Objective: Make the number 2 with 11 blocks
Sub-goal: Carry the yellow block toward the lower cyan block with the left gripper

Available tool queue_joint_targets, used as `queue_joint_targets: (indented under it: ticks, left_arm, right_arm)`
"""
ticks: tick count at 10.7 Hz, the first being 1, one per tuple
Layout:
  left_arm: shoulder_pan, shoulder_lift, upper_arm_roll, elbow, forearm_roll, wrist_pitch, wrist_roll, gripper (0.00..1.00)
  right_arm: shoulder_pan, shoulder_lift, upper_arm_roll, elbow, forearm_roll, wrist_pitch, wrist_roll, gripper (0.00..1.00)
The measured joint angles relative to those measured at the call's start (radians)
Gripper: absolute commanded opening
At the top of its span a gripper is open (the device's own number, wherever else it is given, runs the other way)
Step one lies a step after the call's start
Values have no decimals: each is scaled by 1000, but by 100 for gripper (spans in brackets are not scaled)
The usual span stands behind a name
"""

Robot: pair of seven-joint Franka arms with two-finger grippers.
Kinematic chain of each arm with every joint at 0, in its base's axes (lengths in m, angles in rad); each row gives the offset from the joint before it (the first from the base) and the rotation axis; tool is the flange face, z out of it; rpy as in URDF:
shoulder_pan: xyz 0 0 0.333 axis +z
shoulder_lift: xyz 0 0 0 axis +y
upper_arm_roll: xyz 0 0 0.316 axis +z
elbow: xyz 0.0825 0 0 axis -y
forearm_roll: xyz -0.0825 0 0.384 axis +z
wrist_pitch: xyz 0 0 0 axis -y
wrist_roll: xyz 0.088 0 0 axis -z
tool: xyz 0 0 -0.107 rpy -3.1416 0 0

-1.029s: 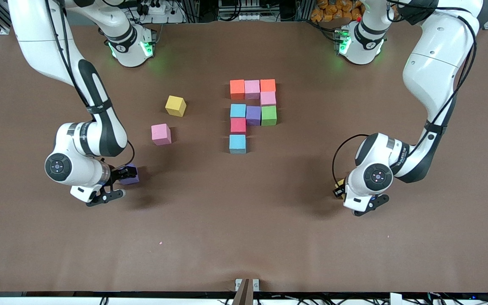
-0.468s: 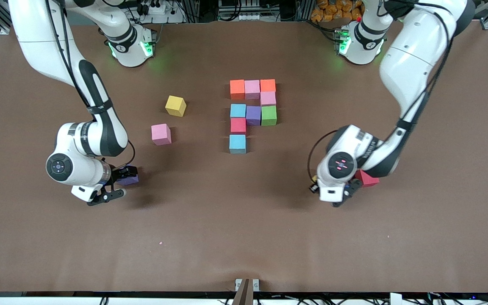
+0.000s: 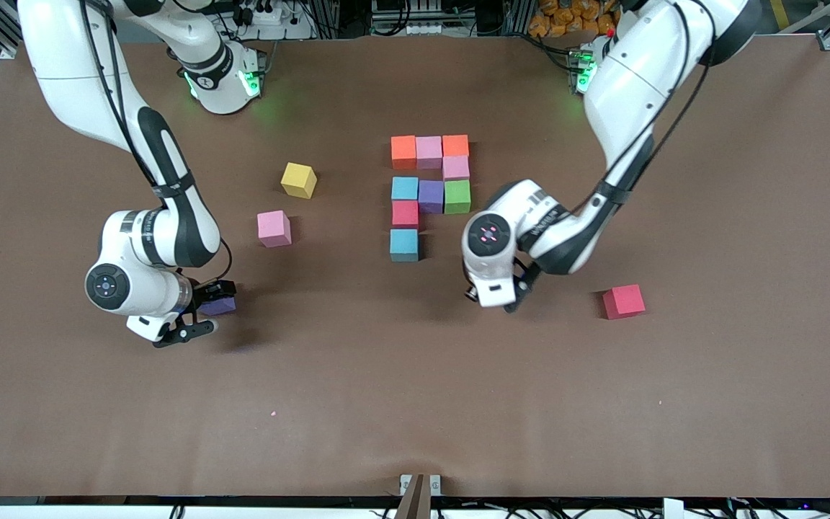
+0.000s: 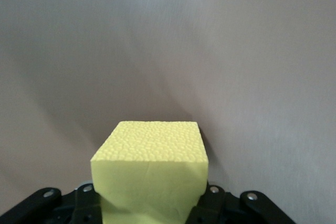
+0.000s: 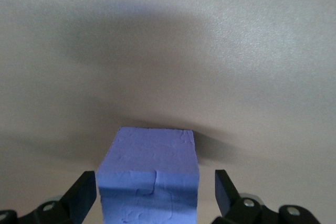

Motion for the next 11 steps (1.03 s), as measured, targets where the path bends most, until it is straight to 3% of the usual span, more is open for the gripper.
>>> queue_joint_targets:
  ticks: [2,3,7,11]
  left_arm:
    - [-44,0,0,-1,-10,15,-182,50]
    - [-63,0,0,-2,-11,16,-271,50]
    - [-73,0,2,-26,-13,28,-484,50]
    - [-30,-38,-9,-112,-20,156,-551,50]
  right_arm:
    - [0,3,0,-1,0,0,0,41]
    - [0,4,0,-1,0,0,0,29]
    - [0,1,3,3,1,0,-57,27]
    - [6,-36,30,14,1,-7,-160,27]
